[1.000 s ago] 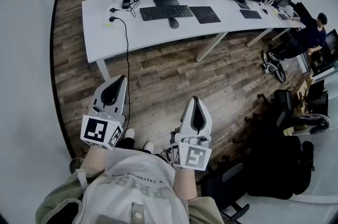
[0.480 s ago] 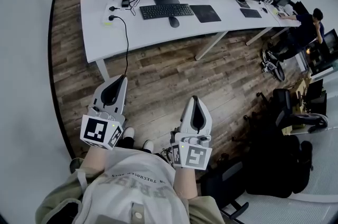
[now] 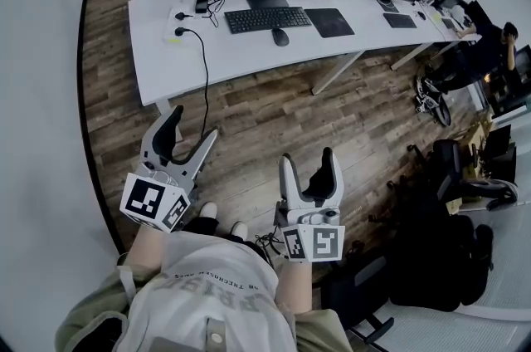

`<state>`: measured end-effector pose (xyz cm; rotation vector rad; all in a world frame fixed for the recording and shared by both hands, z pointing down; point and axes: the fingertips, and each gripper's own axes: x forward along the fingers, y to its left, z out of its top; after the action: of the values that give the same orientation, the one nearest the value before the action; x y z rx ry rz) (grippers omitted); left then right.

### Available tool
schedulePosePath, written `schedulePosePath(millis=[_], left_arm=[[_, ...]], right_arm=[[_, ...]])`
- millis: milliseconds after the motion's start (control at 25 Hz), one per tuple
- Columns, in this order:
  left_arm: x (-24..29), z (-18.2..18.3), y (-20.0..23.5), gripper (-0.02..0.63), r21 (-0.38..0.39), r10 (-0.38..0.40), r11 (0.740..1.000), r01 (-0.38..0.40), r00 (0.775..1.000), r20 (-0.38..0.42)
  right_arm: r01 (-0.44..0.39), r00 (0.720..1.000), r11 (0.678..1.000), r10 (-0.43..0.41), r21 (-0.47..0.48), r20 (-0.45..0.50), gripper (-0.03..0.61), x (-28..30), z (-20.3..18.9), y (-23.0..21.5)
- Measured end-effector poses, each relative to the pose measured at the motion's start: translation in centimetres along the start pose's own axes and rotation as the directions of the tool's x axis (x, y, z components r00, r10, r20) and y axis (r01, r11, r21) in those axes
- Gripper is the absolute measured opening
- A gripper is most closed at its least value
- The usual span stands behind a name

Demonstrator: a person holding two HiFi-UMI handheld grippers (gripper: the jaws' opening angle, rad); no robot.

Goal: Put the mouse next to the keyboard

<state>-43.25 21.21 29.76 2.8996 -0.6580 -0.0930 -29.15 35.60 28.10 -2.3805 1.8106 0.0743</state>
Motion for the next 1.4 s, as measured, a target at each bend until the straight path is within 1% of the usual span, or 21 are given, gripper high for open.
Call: schedulePosePath(millis=[80,160,400,600,760,920,1200,1400], left_arm=[[0.4,0.4,0.5,0.352,-0.019,-0.010,1.000,0.010,1.000,0.008],[0.9,0.4,1.1,0.382,-0.034,-0.014,0.999,0.014,1.000,0.010],[3.4,-1.1,1.6,0.416,-0.062,-0.040,0.997,0.037,0.999,-0.032],[6.5,-2.8,1.1,0.423,-0.063,-0.045,0.997,0.040,0.996,-0.076],[10.1,-3.8,1.0,0.425,-0.056,-0.016,0.998,0.011,0.996,-0.087],[14.5,-4.0,0.1,0.425,-0.040,0.013,0.999,-0.017,0.996,-0.083],[21.8,-4.5,-1.2,0.426,-0.025,0.091,0.995,-0.093,0.993,-0.074],[25.3,-5.2,-2.2,0.426,-0.006,0.136,0.991,-0.137,0.987,-0.088]], right_arm=[[0.018,1.000,1.000,-0.018,-0.015,0.006,0.347,0.3,0.1,-0.4],[0.034,0.999,0.999,-0.034,-0.023,0.005,0.348,0.6,0.1,-0.8],[0.078,0.996,0.996,-0.079,-0.043,-0.028,0.348,0.9,-0.7,-2.5],[0.088,0.994,0.995,-0.090,-0.038,-0.055,0.348,2.2,-2.1,-5.5],[0.064,0.996,0.997,-0.066,-0.037,-0.060,0.348,4.7,-2.7,-8.8],[0.031,0.998,0.999,-0.032,-0.025,-0.052,0.348,7.8,-2.8,-13.3],[-0.061,0.997,0.998,0.061,-0.006,-0.048,0.348,13.1,-2.9,-20.0],[-0.110,0.993,0.994,0.111,0.021,-0.050,0.348,16.0,-3.5,-23.5]])
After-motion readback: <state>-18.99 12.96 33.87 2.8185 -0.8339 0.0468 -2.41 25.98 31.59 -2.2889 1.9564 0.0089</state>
